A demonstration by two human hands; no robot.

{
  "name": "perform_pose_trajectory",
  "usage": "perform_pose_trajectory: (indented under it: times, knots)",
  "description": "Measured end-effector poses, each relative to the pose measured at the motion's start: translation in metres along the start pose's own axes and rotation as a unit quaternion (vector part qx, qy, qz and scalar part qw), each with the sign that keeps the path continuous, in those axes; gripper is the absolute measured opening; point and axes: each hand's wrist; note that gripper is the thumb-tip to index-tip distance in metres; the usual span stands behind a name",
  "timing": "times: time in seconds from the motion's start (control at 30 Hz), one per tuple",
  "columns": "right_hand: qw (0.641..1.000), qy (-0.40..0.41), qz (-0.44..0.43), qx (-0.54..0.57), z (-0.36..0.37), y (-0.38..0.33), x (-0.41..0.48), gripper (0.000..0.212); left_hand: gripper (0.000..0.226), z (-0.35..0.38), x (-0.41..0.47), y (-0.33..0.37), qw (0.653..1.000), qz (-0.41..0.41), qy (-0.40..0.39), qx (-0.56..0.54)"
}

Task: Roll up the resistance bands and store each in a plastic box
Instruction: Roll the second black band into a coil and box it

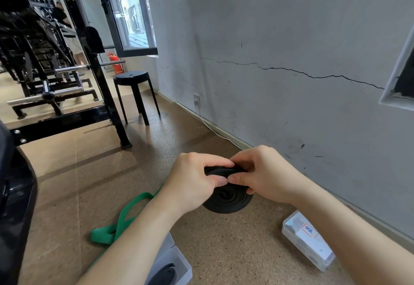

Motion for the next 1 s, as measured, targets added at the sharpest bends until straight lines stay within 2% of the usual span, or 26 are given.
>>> perform_pose_trajectory:
  times: [0.13,0.33,0.53,0.73,0.83,0.93,1.0]
  knots:
    - [0.998,0.048,-0.017,-0.019,-0.002,-0.001,0.0,0.013,0.035,0.0,0.0,0.002,0.999,0.013,0.027,-0.041]
    - [0.989,0.091,0.023,0.117,-0.009,0.001,-0.002,0.01,0.028,-0.011,0.006,-0.006,0.993,-0.003,0.069,-0.092]
    - [0.976,0.084,0.047,0.194,-0.008,-0.002,-0.004,0.02,0.028,-0.012,0.006,-0.006,0.984,-0.037,0.052,-0.166]
    - [0.969,0.09,0.051,0.224,-0.006,-0.003,-0.004,0.02,0.028,-0.014,0.008,-0.008,0.981,-0.046,0.067,-0.179]
    - [0.967,0.099,0.055,0.229,-0.006,-0.002,-0.004,0.019,0.026,-0.015,0.007,-0.009,0.98,-0.05,0.045,-0.187]
    - [0.961,0.117,0.062,0.241,-0.006,0.0,-0.004,0.017,0.042,-0.016,0.004,-0.008,0.978,-0.055,-0.021,-0.199]
    - [0.958,0.118,0.07,0.25,-0.006,0.001,-0.004,0.017,0.05,-0.016,0.004,-0.008,0.982,-0.05,-0.03,-0.181]
Point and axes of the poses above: each hand's wrist, its own x-axis towards the middle knuckle, its own z-axis out of the palm, y = z × x, and after that the axes turned 1 degree about y, right-handed
